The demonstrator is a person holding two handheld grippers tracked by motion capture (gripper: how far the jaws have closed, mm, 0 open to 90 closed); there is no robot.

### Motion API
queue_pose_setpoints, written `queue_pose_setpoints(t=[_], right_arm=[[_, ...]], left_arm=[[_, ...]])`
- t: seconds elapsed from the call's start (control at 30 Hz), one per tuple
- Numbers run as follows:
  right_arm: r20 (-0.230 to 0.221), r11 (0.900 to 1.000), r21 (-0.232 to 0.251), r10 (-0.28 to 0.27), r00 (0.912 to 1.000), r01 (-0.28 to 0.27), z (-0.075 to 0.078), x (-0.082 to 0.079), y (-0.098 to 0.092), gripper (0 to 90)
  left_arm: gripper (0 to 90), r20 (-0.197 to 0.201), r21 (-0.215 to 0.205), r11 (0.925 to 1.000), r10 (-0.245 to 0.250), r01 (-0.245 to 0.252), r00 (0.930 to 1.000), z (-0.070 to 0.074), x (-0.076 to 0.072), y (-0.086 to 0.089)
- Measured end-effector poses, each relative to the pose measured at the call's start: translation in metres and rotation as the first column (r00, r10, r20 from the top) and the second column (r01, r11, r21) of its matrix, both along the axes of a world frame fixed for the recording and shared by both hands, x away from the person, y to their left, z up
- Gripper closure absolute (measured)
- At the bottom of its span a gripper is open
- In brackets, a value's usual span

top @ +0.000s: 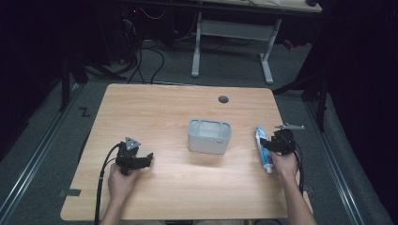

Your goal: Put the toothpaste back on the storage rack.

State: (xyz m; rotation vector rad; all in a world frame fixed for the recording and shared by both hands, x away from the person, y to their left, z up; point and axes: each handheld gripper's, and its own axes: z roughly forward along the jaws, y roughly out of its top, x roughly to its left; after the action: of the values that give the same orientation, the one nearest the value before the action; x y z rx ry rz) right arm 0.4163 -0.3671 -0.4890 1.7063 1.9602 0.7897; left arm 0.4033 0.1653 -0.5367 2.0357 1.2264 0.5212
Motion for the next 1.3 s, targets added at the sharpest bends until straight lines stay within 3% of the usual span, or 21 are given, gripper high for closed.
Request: queue_pose_setpoints(t=[0.2,0.4,0.6,0.7,0.83,1.03,1.3], right_arm=[[-0.02,1.0,0.021,-0.023,0.9995,0.023,-0.005,0.006,-0.005,44.6],[-0.042,0.999,0.038,-0.008,0.9991,0.01,-0.007,0.011,-0.003,45.0],[-0.073,1.0,0.012,0.015,0.9972,-0.014,-0.007,0.019,0.006,48.4],[-0.091,0.999,0.039,0.015,0.9958,-0.011,-0.01,0.021,0.006,48.9],[-0.115,0.999,0.024,0.027,0.9929,-0.025,-0.01,0.024,0.011,52.7],[-0.158,0.998,-0.035,0.04,0.9866,-0.046,-0.006,0.031,0.022,59.3],[-0.21,0.997,-0.056,0.045,0.9766,-0.058,-0.001,0.038,0.027,62.5]], left_arm=[[22.0,0.001,0.001,1.0,0.0,0.0,1.0,0.0,0.0,0.0],[21.9,0.001,0.001,1.0,0.0,0.0,1.0,0.0,0.0,0.0],[21.8,0.001,0.001,1.0,0.0,0.0,1.0,0.0,0.0,0.0],[21.8,0.002,0.001,1.0,0.0,0.0,1.0,0.0,0.0,0.0],[21.8,0.002,0.001,1.0,0.0,0.0,1.0,0.0,0.0,0.0],[21.8,0.002,0.001,1.0,0.0,0.0,1.0,0.0,0.0,0.0],[21.8,0.002,0.001,1.0,0.0,0.0,1.0,0.0,0.0,0.0]])
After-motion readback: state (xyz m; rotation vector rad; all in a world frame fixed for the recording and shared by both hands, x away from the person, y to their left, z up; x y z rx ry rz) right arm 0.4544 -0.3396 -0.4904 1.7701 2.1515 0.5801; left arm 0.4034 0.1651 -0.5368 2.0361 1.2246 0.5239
